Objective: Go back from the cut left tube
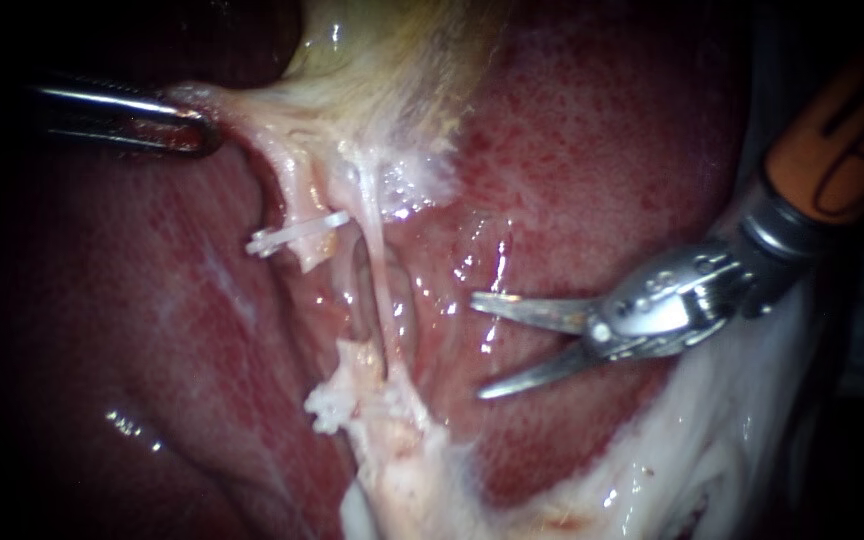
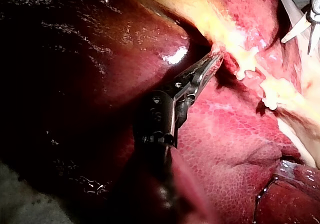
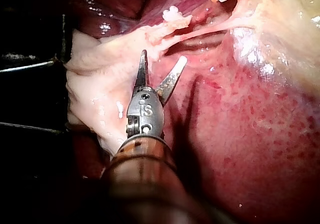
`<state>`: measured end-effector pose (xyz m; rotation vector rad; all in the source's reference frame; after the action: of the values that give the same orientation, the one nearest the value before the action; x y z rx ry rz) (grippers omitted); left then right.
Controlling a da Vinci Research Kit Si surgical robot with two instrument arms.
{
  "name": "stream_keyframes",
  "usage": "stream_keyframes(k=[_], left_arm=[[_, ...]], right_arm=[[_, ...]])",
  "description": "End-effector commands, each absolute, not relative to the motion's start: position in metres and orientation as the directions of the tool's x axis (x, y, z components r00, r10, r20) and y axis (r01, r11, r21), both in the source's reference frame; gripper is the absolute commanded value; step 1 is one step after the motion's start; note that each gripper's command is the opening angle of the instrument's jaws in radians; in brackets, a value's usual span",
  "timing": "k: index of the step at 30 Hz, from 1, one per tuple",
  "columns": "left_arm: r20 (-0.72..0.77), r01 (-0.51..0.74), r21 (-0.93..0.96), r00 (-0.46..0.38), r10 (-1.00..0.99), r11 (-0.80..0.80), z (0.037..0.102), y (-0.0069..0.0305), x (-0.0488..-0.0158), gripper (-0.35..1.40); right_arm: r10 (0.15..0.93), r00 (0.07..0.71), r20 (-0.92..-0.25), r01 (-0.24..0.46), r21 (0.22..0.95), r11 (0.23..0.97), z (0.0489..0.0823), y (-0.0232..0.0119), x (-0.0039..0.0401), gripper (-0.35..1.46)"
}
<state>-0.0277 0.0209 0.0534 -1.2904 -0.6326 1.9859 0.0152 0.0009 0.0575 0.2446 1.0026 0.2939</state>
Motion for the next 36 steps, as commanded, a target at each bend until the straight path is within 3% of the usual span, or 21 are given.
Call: stream_keyframes(k=[1,7,14,27,36], left_arm=[[-0.591,-0.275,-0.705,-0.28,0.756,-0.653,0.0534,0.0209,-0.0277,-0.35],[-0.592,-0.276,-0.705,-0.28,0.756,-0.654,0.0535,0.0208,-0.0277,-0.35],[-0.594,-0.282,-0.7,-0.279,0.755,-0.656,0.0539,0.0204,-0.0282,-0.35],[-0.593,-0.259,-0.702,-0.304,0.746,-0.663,0.0573,0.0183,-0.0312,-0.35],[-0.592,-0.257,-0.703,-0.307,0.745,-0.663,0.0574,0.0183,-0.0313,-0.35]], right_arm=[[0.342,0.531,-0.775,-0.14,0.318,0.938,0.0573,0.0012,0.0146,1.45],[0.346,0.596,-0.724,-0.173,0.305,0.937,0.0564,0.0027,0.0132,1.45],[0.352,0.59,-0.726,-0.142,0.335,0.931,0.0563,0.0029,0.0127,1.45],[0.351,0.59,-0.727,-0.141,0.335,0.931,0.0562,0.0029,0.0126,1.45],[0.351,0.59,-0.727,-0.141,0.335,0.931,0.0562,0.0029,0.0125,1.45]])
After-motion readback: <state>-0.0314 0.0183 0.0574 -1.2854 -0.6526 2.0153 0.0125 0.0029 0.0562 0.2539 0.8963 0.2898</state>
